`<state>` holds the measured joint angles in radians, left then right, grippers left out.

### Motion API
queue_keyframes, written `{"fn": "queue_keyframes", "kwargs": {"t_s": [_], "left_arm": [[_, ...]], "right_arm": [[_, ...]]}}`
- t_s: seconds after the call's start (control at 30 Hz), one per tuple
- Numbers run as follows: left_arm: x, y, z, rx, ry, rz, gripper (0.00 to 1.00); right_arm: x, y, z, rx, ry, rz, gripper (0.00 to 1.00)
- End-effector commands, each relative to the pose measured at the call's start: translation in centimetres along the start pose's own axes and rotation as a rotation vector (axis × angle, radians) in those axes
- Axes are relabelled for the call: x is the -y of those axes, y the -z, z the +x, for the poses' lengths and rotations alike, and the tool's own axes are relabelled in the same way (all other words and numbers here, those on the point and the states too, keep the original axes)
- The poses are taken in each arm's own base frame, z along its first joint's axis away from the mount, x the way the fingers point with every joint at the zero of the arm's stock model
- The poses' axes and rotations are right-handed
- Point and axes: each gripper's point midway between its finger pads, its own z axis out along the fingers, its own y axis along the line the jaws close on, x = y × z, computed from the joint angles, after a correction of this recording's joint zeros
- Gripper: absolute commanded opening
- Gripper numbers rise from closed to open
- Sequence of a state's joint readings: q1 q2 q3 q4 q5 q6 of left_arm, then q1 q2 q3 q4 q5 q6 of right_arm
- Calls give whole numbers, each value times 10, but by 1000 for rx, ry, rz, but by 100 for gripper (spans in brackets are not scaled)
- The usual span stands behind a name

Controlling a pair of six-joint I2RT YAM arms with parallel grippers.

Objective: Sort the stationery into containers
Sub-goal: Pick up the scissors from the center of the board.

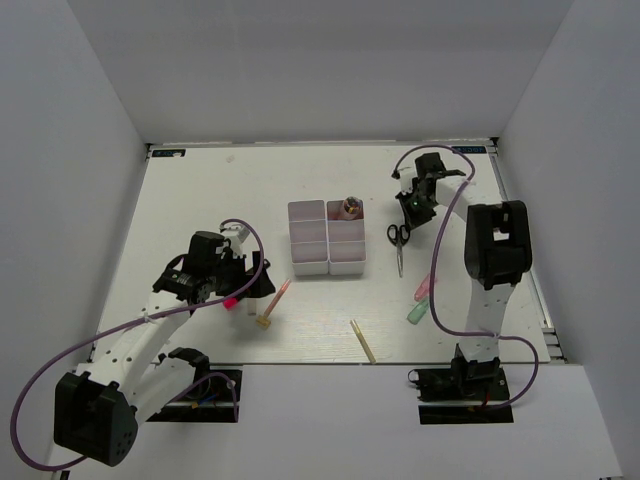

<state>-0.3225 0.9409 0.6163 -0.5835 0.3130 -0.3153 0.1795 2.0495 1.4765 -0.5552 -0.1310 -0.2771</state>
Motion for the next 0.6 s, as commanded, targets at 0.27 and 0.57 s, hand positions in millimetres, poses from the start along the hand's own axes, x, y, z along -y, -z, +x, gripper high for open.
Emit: {"fn": "queue_keyframes", "kwargs": {"t_s": [0.27, 0.57], "left_arm": [[5, 6, -12, 38, -18, 8, 100], [4, 4, -11, 32, -17, 6, 100]], "right_arm": [[-17, 205, -116, 510, 354, 165, 0], [-104, 297, -191, 920, 224, -44, 0]]}}
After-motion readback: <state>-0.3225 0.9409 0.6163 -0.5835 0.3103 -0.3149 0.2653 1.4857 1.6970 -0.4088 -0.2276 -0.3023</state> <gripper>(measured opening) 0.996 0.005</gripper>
